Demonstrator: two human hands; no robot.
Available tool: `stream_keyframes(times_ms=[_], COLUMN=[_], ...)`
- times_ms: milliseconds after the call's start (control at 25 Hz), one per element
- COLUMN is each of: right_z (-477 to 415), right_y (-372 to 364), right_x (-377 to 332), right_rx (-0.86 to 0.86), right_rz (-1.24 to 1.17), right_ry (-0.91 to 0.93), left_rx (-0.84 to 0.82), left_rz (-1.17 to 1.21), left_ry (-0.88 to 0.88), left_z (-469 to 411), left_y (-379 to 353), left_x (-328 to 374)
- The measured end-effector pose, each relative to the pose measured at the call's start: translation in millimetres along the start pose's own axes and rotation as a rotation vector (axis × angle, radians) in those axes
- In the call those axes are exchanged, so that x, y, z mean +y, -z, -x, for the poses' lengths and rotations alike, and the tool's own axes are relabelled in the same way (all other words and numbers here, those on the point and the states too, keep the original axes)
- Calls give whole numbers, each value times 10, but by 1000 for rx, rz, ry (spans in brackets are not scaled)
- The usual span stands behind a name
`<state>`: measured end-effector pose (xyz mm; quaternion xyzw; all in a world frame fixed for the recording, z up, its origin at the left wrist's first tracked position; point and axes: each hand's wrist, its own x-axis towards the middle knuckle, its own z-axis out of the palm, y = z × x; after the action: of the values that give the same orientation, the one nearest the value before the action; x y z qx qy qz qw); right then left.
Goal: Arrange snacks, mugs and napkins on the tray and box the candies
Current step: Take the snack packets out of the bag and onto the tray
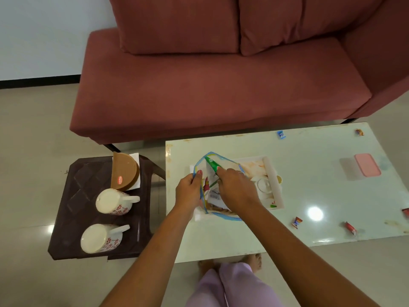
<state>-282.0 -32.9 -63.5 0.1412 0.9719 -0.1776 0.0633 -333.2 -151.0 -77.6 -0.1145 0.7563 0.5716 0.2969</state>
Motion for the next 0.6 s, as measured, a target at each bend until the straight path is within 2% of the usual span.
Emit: stream_keyframes(times_ms=[120, 240, 360, 440, 520, 600], right_z=[169, 233, 168, 106, 14, -105], right_y=[235, 469, 637, 678, 631, 473], right_x=[213, 520, 1016, 1396, 1729, 1973], right_rx=[158, 330, 518, 598, 583, 442], right_rz=[-118, -353, -562, -535, -445, -471], right_ry=[23, -140, -222, -280, -277, -224], left_rx=[51, 120, 249, 347, 412, 488], left_rz=[-50, -101, -321, -473, -495, -534], left_ry=[25, -16, -77, -104, -132, -181], left_z=[-78, -206, -341, -407, -485, -576], left_y=[-30, -68, -149, -165, -128, -84], left_x=[-12, 30, 67, 51, 33, 42])
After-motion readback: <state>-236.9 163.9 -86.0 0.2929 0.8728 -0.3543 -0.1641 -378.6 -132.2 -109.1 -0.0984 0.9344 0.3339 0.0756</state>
